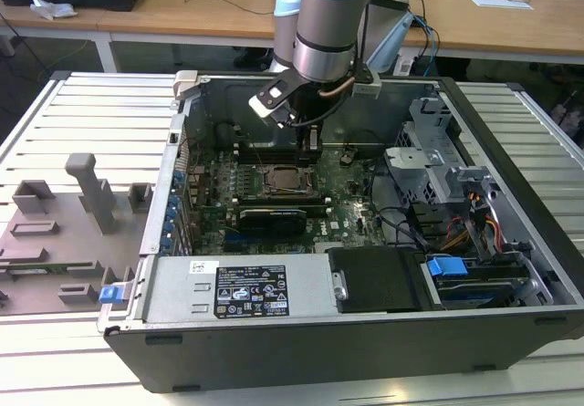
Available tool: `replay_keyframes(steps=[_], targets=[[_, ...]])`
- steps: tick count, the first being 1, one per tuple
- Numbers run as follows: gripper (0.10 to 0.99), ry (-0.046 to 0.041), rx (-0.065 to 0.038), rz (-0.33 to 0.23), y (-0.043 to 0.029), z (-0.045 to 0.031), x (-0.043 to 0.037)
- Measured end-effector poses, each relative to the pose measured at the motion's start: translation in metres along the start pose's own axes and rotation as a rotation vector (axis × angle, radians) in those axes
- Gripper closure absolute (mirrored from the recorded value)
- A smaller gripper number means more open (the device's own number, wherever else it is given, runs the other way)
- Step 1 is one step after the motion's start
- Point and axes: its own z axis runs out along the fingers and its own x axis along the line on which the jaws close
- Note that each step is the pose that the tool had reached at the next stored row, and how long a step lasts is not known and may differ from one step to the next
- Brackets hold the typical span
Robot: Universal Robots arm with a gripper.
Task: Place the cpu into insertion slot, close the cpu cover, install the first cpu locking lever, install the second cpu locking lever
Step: 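Close the cpu cover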
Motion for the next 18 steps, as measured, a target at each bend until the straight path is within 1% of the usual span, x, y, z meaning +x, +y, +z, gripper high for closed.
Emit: replay_keyframes(steps=[3, 5, 11, 14, 18], targets=[[0.98, 0.0, 0.0, 0.0, 0.0, 0.0027, -0.0001], [0.98, 0.0, 0.0, 0.0, 0.0002, 0.0063, -0.0001], [0.98, 0.0, 0.0, 0.0, 0.0004, 0.0134, -0.0003], [0.98, -0.0014, 0.0, 0.0, -0.0001, 0.0194, -0.0006], [0.98, -0.0009, 0.0, 0.0, -0.0006, 0.0191, -0.0006]])
